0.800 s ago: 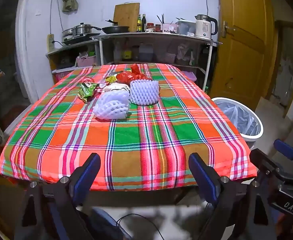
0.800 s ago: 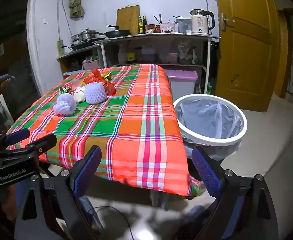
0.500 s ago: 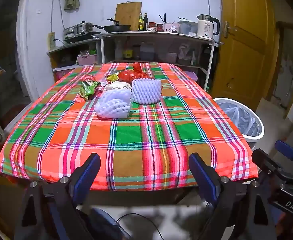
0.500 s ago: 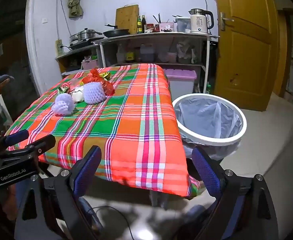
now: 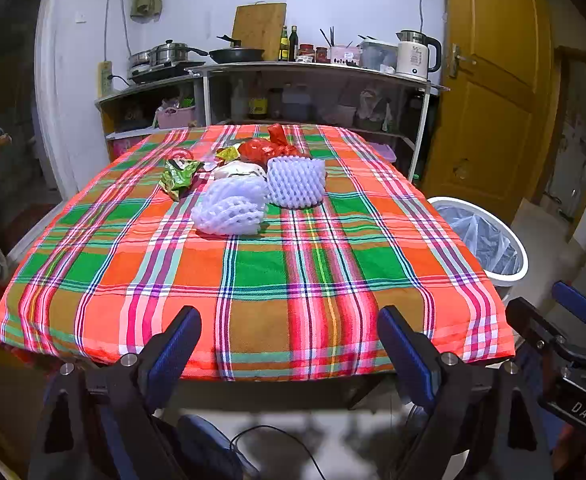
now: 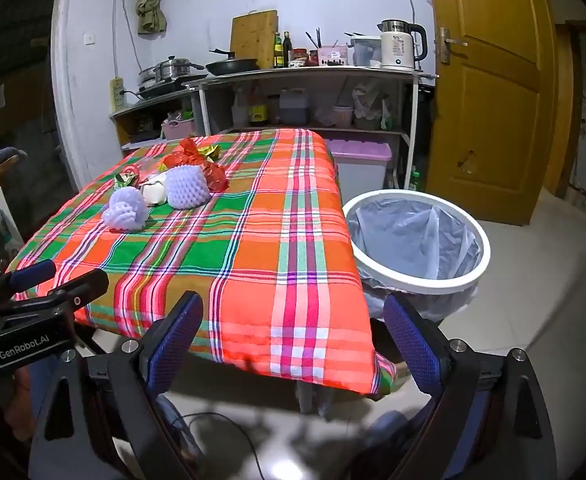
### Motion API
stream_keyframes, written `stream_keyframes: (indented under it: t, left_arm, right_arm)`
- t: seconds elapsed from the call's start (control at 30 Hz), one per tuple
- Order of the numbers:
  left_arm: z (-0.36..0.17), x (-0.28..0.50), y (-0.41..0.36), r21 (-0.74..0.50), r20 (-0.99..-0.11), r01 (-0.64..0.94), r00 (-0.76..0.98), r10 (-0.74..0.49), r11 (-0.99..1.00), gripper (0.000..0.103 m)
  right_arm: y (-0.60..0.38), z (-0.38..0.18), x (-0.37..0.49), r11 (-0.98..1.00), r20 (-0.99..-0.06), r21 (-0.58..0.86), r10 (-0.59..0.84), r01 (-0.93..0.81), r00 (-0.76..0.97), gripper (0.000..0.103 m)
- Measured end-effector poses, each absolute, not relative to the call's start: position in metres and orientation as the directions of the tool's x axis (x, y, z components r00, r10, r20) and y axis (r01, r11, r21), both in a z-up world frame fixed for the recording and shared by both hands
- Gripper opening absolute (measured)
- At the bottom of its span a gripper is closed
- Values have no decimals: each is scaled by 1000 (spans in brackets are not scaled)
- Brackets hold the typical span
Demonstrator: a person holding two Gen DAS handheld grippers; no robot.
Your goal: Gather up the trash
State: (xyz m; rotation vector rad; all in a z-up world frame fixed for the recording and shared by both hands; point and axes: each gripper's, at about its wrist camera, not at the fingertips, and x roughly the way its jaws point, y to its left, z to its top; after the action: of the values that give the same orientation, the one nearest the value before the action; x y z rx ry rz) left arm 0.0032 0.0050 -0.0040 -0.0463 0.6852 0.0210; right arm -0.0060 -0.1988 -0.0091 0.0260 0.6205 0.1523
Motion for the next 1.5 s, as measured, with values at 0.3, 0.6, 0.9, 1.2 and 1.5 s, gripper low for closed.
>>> stream_keyframes:
  t: [0.3,0.6,0.9,1.2,1.5]
  left_arm:
    - [-3,3,4,-43,-634,-34,773,-1,998,90]
    - [-3,4,5,-44,-635,-35,773,-1,998,90]
    - [-5,6,5,-47,-635,-33,772,-4,998,90]
    - [-5,6,5,-48,-635,-35,772,-3,998,90]
    - [-6,7,4,-46,-636,-33,772,-4,998,90]
  right_arm:
    - [-197,-9,-5,989,-581,64,148,-136,801,92]
    - [-196,-11,-2,989,-585,61,143,-133,798,92]
    - [-196,-11,-2,989,-586,62,144,-134,798,92]
    - [-197,-11,-1,989,-584,63,144,-132,799,92]
    - [-197,-11,-1,989,-585,64,144,-131,798,92]
